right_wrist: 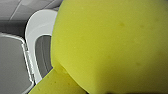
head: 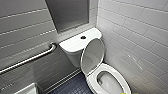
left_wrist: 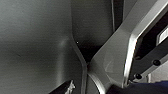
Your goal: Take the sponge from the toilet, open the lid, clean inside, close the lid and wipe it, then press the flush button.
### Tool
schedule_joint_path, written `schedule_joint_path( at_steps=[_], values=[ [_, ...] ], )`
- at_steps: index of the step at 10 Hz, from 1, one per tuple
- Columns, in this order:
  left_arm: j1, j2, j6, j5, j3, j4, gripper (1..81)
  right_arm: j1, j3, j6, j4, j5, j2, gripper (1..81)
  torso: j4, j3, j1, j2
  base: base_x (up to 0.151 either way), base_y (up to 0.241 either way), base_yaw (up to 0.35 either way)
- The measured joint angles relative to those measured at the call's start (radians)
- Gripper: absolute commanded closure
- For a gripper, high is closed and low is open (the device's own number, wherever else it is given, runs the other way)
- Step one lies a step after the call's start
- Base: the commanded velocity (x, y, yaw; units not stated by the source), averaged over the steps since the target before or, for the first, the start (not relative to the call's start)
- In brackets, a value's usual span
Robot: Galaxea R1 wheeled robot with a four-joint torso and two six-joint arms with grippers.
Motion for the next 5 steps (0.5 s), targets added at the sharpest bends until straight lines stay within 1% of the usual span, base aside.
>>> schedule_joint_path(
  at_steps=[1, 2, 4, 5],
  values=[
    [0.0, 0.0, 0.0, 0.0, 0.0, 0.0, 1.0, -0.033, 0.023, -0.019, 0.0, -0.017, 0.0, 81.1, 0.0, 0.0, 0.0, 0.0, 0.0, 0.0, 0.0],
    [0.0, 0.0, 0.0, -0.002, 0.0, 0.0, 1.0, -0.06, 0.052, -0.046, -0.001, -0.06, 0.0, 81.1, 0.0, 0.0, 0.0, 0.0, 0.0, 0.0, 0.0],
    [-0.001, 0.0, 0.0, -0.004, 0.0, 0.0, 1.0, -0.085, 0.118, -0.106, -0.01, -0.207, 0.003, 81.1, 0.0, 0.0, 0.0, 0.0, 0.0, 0.0, 0.0],
    [-0.001, 0.0, 0.0, -0.004, 0.0, 0.0, 1.0, -0.078, 0.146, -0.121, -0.019, -0.255, 0.003, 81.1, 0.0, 0.0, 0.0, 0.0, 0.0, 0.0, 0.0]
  ],
)
